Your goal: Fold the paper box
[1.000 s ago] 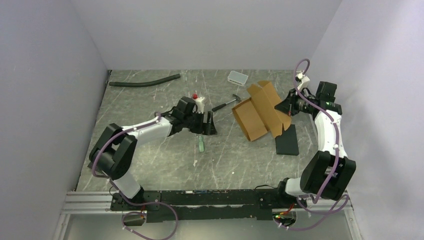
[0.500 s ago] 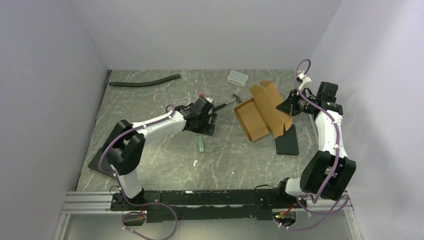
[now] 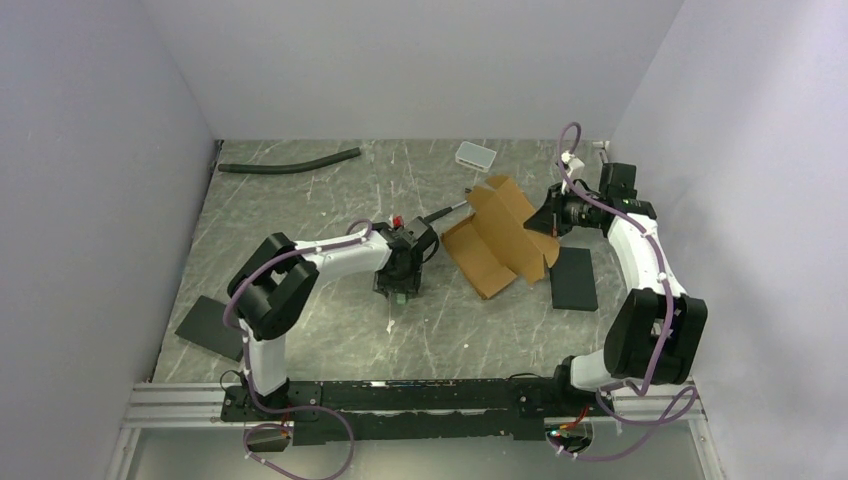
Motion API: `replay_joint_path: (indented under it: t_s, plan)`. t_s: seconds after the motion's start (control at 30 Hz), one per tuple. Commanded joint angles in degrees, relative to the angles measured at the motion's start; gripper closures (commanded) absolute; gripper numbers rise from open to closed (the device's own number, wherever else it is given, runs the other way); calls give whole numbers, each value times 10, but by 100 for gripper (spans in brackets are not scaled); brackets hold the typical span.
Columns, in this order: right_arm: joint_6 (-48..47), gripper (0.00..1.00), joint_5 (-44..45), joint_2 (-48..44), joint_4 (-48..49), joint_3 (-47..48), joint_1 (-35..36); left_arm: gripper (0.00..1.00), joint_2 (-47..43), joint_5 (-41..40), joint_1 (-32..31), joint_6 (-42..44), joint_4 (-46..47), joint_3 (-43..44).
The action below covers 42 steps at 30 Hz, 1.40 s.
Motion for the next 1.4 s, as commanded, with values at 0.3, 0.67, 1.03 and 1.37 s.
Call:
replay_joint_path:
  t_s: [0.3,0.67,1.03,1.37]
  plan:
    - [-3,100,-10,4,22,2,43,81,31,-40,2,-10,4,18]
    - [-41,100,-13,52,-13,47,98,95,-149,64,3,107,187,-75]
    - [-50,100,-11,79,-30,82,141,92,-103,141,2,169,285,-4]
    - [-71,100,-5,87,-54,106,152,64,-40,137,3,176,262,43]
